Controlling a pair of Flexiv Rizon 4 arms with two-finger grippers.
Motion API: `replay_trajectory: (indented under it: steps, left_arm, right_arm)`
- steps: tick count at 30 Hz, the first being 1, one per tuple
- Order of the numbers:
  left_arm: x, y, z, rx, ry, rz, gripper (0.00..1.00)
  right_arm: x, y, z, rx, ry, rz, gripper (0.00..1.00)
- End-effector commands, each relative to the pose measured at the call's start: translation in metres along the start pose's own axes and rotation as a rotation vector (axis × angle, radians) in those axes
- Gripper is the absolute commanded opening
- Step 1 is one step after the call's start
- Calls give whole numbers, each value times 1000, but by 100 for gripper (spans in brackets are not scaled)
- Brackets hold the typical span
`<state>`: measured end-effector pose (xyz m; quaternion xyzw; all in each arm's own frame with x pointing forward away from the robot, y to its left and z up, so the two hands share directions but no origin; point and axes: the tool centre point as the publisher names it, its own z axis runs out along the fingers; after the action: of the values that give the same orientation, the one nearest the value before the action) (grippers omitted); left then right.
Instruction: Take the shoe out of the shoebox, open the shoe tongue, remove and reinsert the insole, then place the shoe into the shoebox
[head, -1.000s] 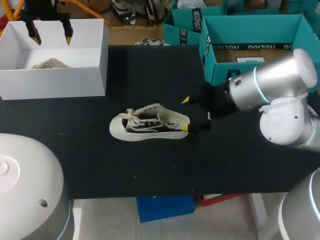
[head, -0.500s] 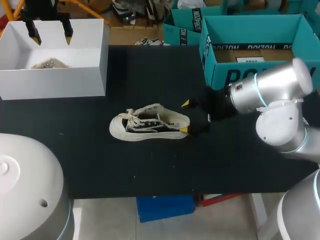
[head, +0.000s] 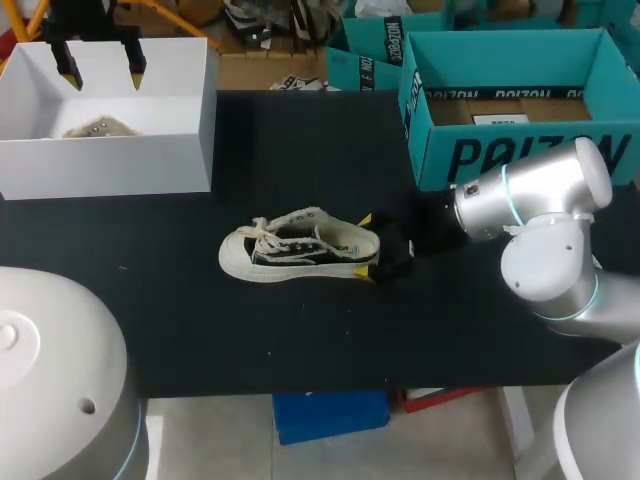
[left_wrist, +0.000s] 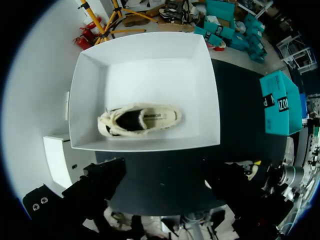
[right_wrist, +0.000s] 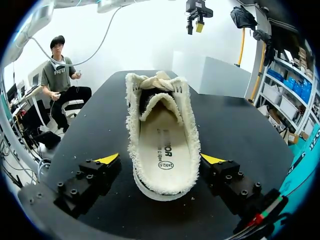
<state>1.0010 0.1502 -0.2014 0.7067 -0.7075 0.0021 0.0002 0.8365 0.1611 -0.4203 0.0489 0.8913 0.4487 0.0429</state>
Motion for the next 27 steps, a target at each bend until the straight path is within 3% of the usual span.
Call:
replay_trajectory:
  steps: [1,21,22,23,27]
  left_arm:
    - [0,0,-1,-2,-1,0,100]
    - [0,0,-1,-2,-1,0,100]
    - [0,0,-1,-2,-1,0,100]
    - [0,0,-1,-2,-1,0,100]
    - [0,0,-1,-2,-1,0,100]
  right_arm:
    - [-5,-4,13,-12,3,4,100]
    - [-6,-7,29,-15,23,25,100]
    - [-5,-8,30,-7,17,30,20]
    - [-4,-9,30,-11,18,30,0]
    - [-4,-9,30,-11,18,30,0]
